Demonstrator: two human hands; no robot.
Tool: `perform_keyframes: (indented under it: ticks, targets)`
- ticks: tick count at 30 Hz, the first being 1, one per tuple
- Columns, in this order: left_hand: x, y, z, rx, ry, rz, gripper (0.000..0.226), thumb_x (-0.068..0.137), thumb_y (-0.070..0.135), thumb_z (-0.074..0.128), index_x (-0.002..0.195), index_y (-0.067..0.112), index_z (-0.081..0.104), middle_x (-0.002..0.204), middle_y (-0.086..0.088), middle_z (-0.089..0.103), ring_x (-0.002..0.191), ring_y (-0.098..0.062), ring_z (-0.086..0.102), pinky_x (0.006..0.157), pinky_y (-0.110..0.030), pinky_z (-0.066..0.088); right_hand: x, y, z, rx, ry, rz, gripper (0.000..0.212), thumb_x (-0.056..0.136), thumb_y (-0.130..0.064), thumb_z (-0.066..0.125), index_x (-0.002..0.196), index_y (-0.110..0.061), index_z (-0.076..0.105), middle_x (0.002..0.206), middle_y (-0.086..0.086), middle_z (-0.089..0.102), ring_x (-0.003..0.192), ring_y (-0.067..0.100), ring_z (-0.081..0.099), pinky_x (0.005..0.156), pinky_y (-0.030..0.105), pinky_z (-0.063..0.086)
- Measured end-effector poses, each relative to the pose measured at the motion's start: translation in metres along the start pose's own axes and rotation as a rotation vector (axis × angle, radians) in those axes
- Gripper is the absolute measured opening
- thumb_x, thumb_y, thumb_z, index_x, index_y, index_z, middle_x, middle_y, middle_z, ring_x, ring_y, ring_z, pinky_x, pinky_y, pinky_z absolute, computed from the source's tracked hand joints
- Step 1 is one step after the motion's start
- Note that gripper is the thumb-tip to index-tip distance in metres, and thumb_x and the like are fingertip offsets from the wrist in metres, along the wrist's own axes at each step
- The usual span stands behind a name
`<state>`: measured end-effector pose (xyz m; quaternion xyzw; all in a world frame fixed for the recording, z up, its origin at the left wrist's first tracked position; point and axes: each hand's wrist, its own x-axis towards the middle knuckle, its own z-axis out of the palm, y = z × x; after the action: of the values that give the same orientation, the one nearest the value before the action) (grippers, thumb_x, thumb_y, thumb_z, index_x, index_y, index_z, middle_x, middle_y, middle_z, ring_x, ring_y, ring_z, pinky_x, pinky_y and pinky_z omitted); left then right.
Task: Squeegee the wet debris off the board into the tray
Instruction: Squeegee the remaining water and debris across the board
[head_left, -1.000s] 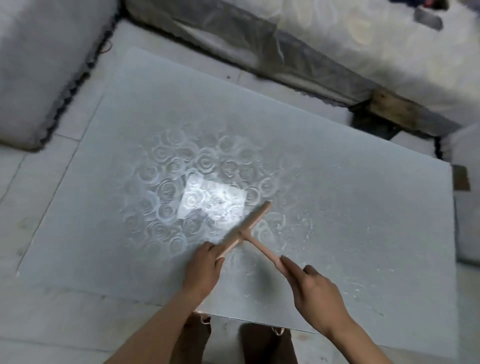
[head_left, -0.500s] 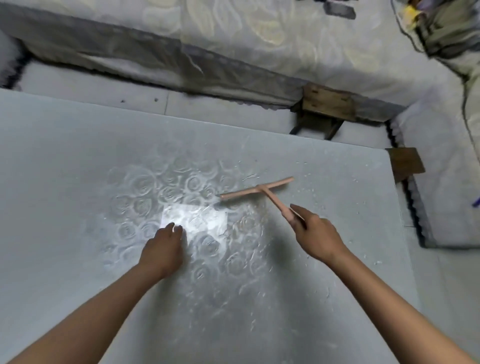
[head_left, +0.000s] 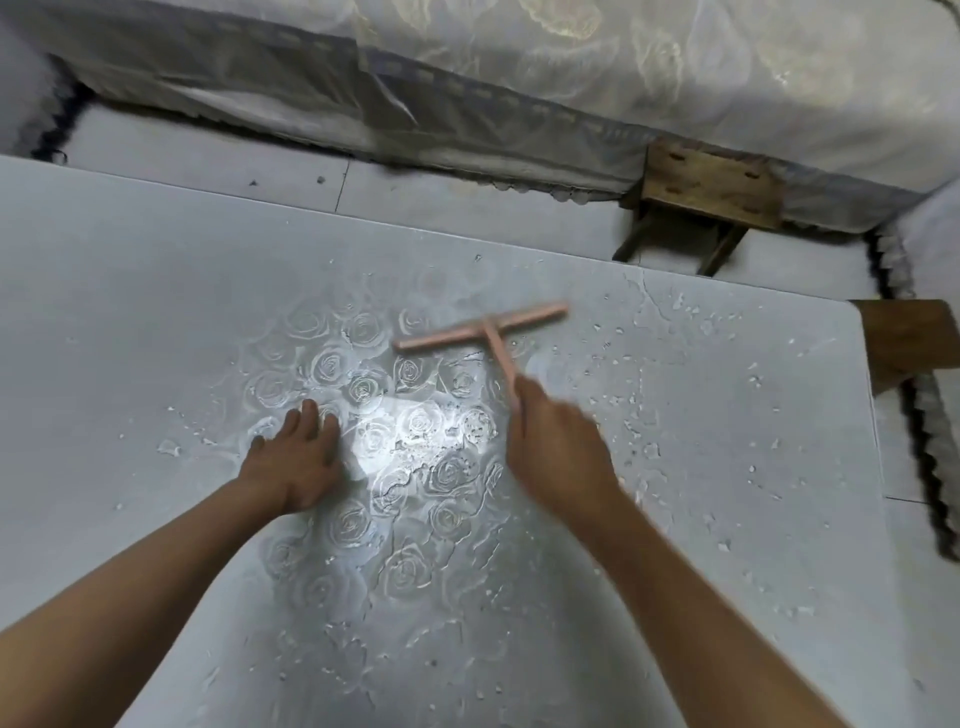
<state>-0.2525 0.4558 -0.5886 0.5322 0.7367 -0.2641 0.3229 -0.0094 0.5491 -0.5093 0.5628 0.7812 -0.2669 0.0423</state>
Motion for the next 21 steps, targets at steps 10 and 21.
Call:
perform_keyframes:
  ticks: [10, 21]
  targets:
    - [0.002, 0.008, -0.017, 0.065, -0.099, -0.031, 0.059, 0.099, 0.025, 0.025, 0.152, 0.01, 0.001, 0.158, -0.021, -0.012, 0.148, -0.032, 0.0, 0.119, -0.047, 0.011, 0.006, -0.016, -0.065, 0.082, -0.029, -0.104, 0.032, 0.098, -0.021, 0.04, 0.127, -0.023, 0.053, 0.077, 0.003, 0.059, 0.056, 0.015, 0.048, 0.053, 0.025, 0.035]
    - [0.009, -0.005, -0.019, 0.134, -0.079, 0.047, 0.062, 0.097, 0.031, 0.028, 0.151, 0.008, 0.009, 0.157, -0.027, -0.004, 0.145, -0.036, 0.016, 0.119, -0.042, 0.014, -0.005, -0.027, -0.031, 0.027, -0.165, 0.111, 0.031, 0.096, -0.018, 0.039, 0.126, -0.019, 0.048, 0.084, 0.004, 0.061, 0.072, 0.025, 0.053, 0.064, 0.029, 0.037]
